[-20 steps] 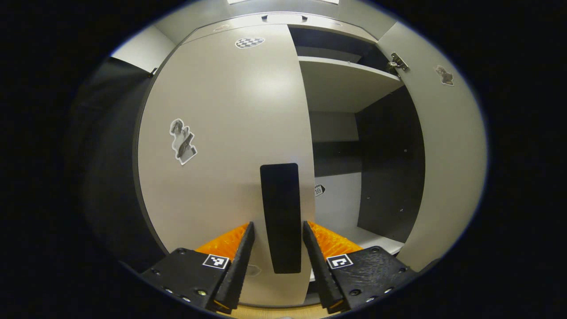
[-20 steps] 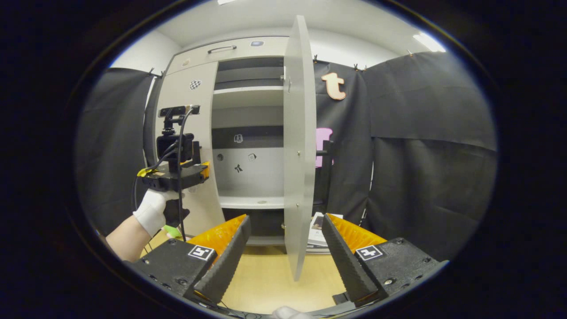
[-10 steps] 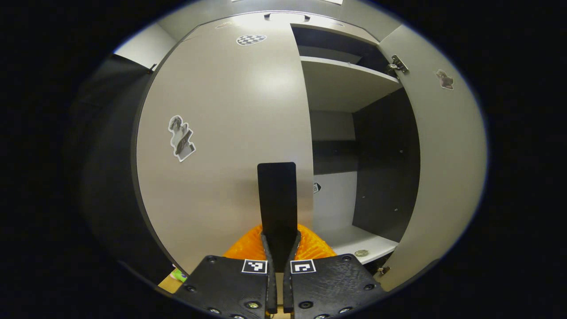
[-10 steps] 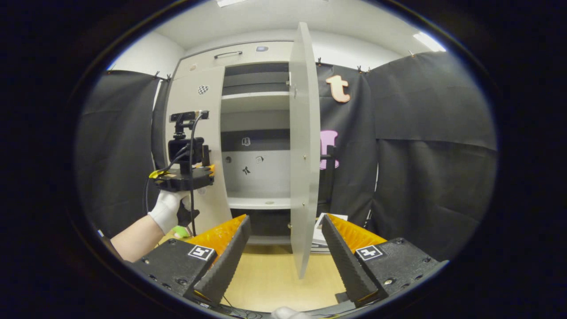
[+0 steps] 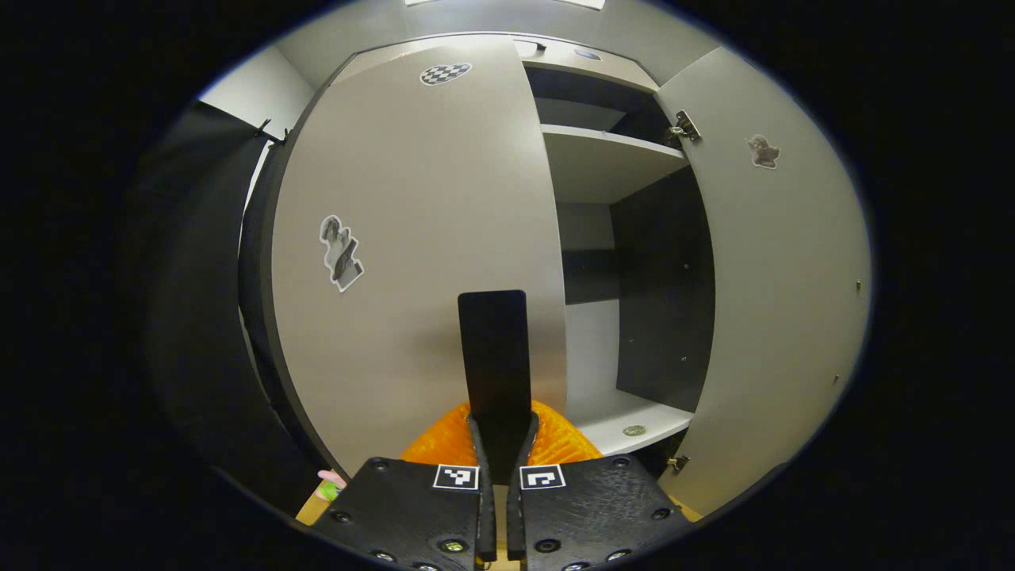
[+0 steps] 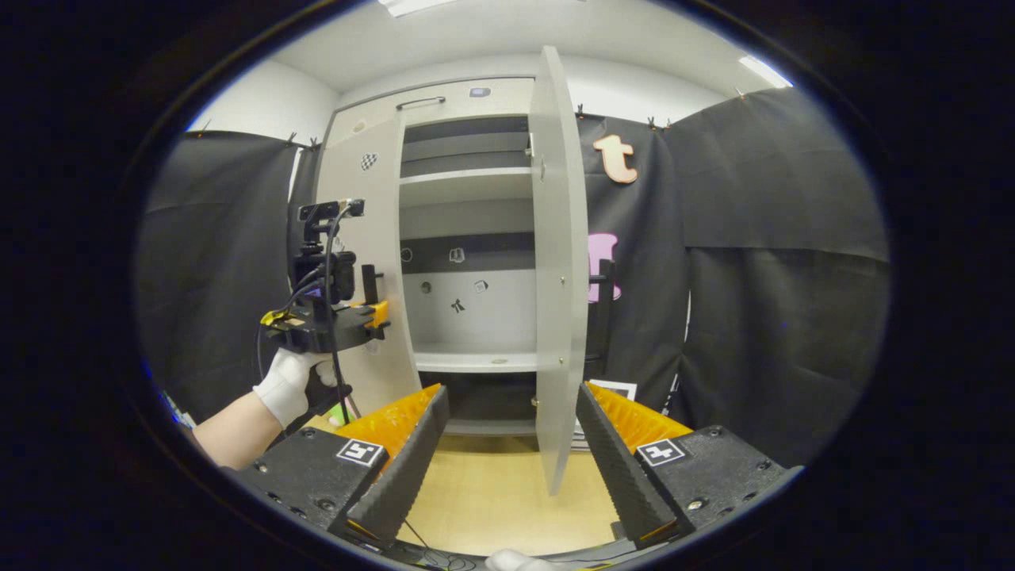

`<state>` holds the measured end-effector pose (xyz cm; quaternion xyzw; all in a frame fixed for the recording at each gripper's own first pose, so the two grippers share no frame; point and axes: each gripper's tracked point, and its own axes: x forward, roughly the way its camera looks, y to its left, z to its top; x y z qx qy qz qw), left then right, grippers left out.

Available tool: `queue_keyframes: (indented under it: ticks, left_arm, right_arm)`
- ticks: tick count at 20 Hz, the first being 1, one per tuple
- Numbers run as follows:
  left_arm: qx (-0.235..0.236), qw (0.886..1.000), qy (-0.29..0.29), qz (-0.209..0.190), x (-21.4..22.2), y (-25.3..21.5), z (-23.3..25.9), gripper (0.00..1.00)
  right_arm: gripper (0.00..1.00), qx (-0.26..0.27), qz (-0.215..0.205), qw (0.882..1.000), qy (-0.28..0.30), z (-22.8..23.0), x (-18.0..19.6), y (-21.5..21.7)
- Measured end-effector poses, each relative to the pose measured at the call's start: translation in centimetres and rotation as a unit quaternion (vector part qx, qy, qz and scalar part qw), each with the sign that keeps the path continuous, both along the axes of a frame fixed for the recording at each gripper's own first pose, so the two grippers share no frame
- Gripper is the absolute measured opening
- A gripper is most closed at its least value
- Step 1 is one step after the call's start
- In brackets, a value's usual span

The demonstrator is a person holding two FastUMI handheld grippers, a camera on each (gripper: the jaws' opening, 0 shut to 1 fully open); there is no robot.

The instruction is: Open the right door of the double-door shoe cabinet with the right hand, and open the left door with the left hand.

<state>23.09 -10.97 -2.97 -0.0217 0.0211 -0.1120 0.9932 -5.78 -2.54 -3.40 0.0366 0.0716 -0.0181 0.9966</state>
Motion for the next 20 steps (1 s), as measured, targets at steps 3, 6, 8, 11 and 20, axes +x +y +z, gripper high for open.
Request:
queue_keyframes:
  ticks: [3, 6, 8, 11, 20]
  left_arm:
    - [-0.001, 1.0, 0.003, -0.004, -1.8, 0.9, -0.1, 0.05]
    - [-0.003, 1.0, 0.006, -0.009, -3.1, 1.9, 0.0, 0.05]
    - [-0.004, 1.0, 0.007, -0.009, -4.1, 2.6, 0.0, 0.05]
    - [0.0, 1.0, 0.008, -0.01, -5.4, 3.8, 0.0, 0.05]
    - [0.014, 1.0, 0.004, 0.025, -9.3, 8.8, -0.4, 0.04]
  right_arm:
    - [1.0, -0.002, 0.012, 1.0, -0.001, -0.1, -0.3, 0.7]
    - [1.0, 0.001, 0.027, 1.0, 0.0, -0.6, -0.4, 1.6]
    - [1.0, 0.003, 0.037, 0.999, 0.004, -0.9, -0.5, 2.2]
    - [1.0, 0.003, 0.048, 0.999, 0.006, -1.1, -0.1, 3.0]
    - [1.0, 0.006, 0.084, 0.996, 0.019, -2.2, 0.5, 5.4]
